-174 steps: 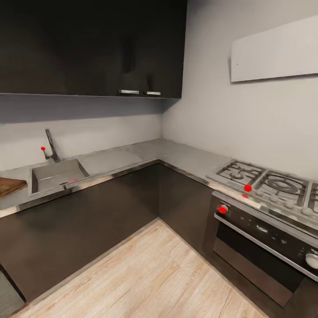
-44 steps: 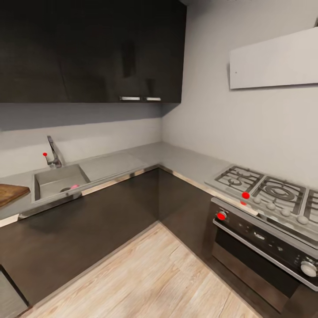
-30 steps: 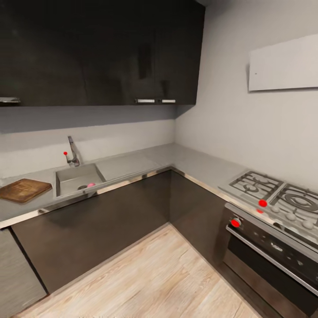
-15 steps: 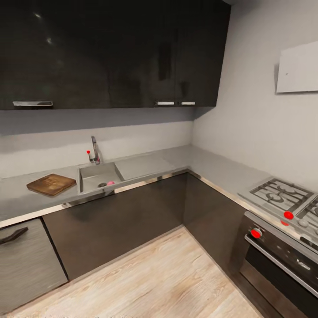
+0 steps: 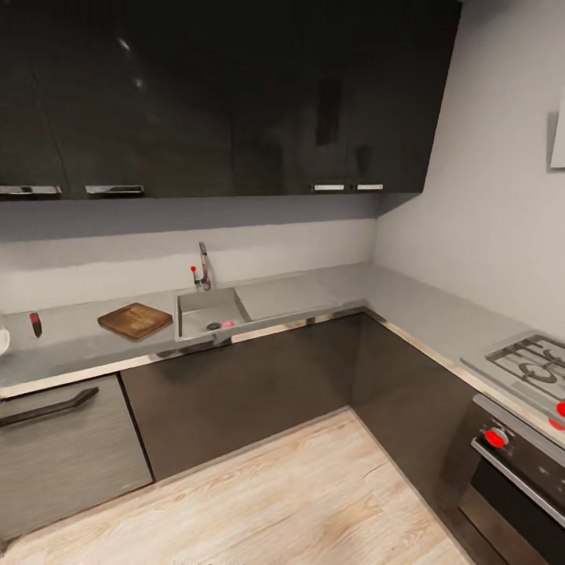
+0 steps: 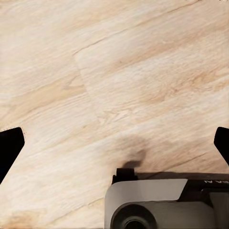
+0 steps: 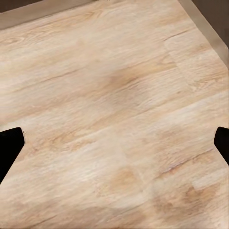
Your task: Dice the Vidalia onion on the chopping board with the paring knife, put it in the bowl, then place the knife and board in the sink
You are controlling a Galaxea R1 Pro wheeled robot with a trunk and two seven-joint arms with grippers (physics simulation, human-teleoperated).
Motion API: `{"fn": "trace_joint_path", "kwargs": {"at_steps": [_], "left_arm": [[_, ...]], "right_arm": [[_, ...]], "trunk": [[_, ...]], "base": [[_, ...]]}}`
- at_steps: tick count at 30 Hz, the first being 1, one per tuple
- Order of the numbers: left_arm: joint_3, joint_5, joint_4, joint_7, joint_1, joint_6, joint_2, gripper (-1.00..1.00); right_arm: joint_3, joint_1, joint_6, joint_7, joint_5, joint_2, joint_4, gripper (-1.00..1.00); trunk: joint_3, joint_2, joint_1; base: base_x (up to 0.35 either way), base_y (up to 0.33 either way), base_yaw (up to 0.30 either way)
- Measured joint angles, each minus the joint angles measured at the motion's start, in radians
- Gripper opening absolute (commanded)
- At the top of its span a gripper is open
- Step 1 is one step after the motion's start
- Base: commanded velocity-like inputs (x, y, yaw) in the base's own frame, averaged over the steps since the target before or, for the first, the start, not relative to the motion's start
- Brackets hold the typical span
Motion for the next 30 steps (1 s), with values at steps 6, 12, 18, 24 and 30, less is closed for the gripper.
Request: {"fn": "trace_joint_path", "kwargs": {"at_steps": [6,12,18,24,30], "left_arm": [[0.0,0.0,0.0,0.0,0.0,0.0,0.0,1.0],[0.0,0.0,0.01,0.0,0.0,0.0,0.0,1.0],[0.0,0.0,0.014,0.0,0.0,0.0,0.0,1.0],[0.0,0.0,0.014,0.0,0.0,0.0,0.0,1.0],[0.0,0.0,0.014,0.0,0.0,0.0,0.0,1.0]], "right_arm": [[0.0,0.0,0.0,0.0,0.0,0.0,0.0,1.0],[0.0,0.0,0.0,0.0,0.0,0.0,0.0,1.0],[0.0,0.0,0.0,0.0,0.0,0.0,0.0,1.0],[0.0,0.0,0.0,0.0,0.0,0.0,0.0,1.0],[0.0,0.0,0.0,0.0,0.0,0.0,0.0,1.0]], "trunk": [[0.019,0.042,-0.023],[0.038,0.084,-0.046],[0.057,0.126,-0.069],[0.075,0.168,-0.092],[0.094,0.21,-0.115]], "base": [[0.0,0.0,0.255],[0.0,0.0,0.255],[0.0,0.0,0.255],[0.0,0.0,0.255],[0.0,0.0,0.255]]}}
